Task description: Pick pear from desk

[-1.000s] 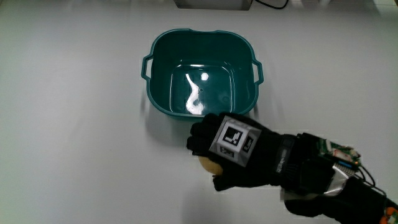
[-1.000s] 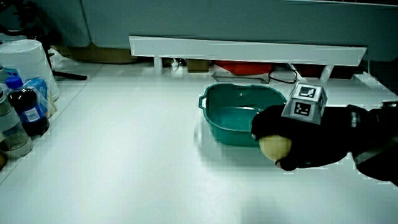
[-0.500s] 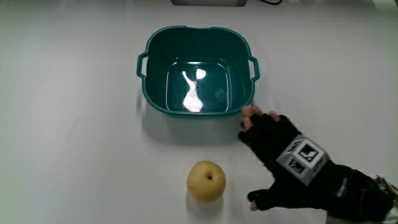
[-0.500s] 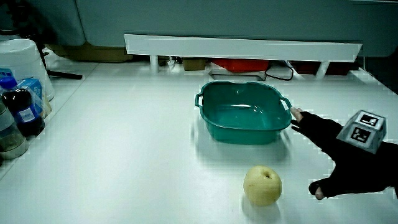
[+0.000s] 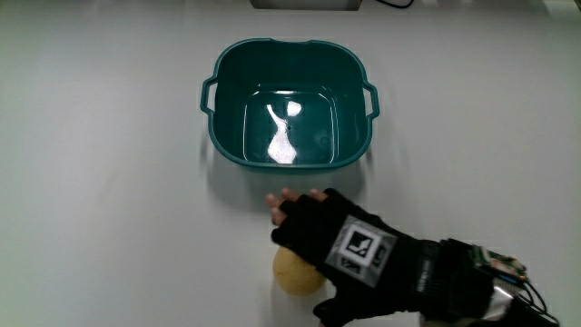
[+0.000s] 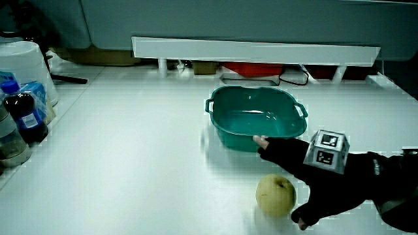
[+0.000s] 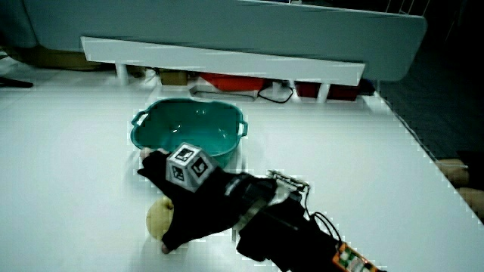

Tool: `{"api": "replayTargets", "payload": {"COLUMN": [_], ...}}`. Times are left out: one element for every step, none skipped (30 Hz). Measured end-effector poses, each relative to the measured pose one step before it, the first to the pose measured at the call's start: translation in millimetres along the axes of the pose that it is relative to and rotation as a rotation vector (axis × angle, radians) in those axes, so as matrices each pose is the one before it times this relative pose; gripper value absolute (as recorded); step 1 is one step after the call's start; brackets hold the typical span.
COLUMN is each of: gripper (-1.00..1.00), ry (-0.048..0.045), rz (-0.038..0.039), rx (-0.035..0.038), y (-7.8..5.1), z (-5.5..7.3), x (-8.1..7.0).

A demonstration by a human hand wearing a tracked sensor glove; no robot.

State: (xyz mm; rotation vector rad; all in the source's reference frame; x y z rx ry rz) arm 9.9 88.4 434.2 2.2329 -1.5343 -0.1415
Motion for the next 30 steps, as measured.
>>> {"api": "replayTargets", "payload": {"gripper": [1.00,1.00,1.00,1.00,1.00,1.00,1.00,1.00,1.00,1.00,1.00,1.00,1.00,1.00,1.00,1.00,1.00,1.00,1.00,1.00,1.00,1.00,1.00,1.00,1.00,1.00,1.00,1.00,1.00,1.00], "ry": [-0.00281,0.01878,-0.01431,0.02493,0.01898,0.01413,0.01648,0.01648,-0.04094,-0.04094,0.01706,-0.01733,-0.01006,0.00145,0.00145,0.00145,0.00145,0.01529,0.00413,0.00392,0.00667,-0.00165,-0.00506,-0.00275,0.00653,0.00653,0.00649,0.00654,0.00654,0.00654], "rz": [0.00005,-0.00589,-0.01501,0.00835,-0.00368,-0.00541,0.00065,0.00065,-0.00768,-0.00768,-0.00696,-0.00565,-0.00834,0.00348,0.00348,0.00348,0.00348,-0.00926,-0.00243,0.00268,-0.00266,-0.00809,0.00508,-0.00123,-0.00653,-0.00653,-0.00649,-0.00654,-0.00654,-0.00654], "rx": [0.02641,-0.01966,-0.01310,0.02584,0.02325,-0.01148,0.00376,0.00376,-0.00062,-0.00062,0.03636,0.01031,0.01294,-0.00069,-0.00069,-0.00069,-0.00069,0.00140,0.00364,0.00674,-0.00330,0.00469,-0.00391,0.00481,0.02397,0.02397,0.02383,0.02402,0.02403,0.02403], "y": [-3.20,0.28,0.54,-5.12,-3.72,0.23,-0.40,-0.41,-2.12,-2.09,-5.88,-3.12,-2.03,-1.90,-1.91,-1.92,-1.93,-1.68,-0.92,-0.69,-0.22,-0.32,1.04,0.98,2.20,2.19,2.17,2.18,2.16,2.15], "z": [4.70,-5.85,-7.49,13.15,10.69,-2.72,-1.25,-1.16,7.35,7.19,21.52,13.87,6.42,7.02,7.02,7.02,7.03,4.00,1.05,1.16,-0.06,1.63,-0.76,0.77,-1.48,-1.51,-1.53,-1.57,-1.59,-1.62], "x": [2.73,3.99,4.65,3.80,4.04,4.97,5.41,5.43,3.88,4.20,3.44,2.56,3.32,2.12,2.10,2.08,2.06,1.41,0.99,0.76,0.69,0.30,0.79,1.11,3.90,3.90,3.87,3.90,3.89,3.89]}}
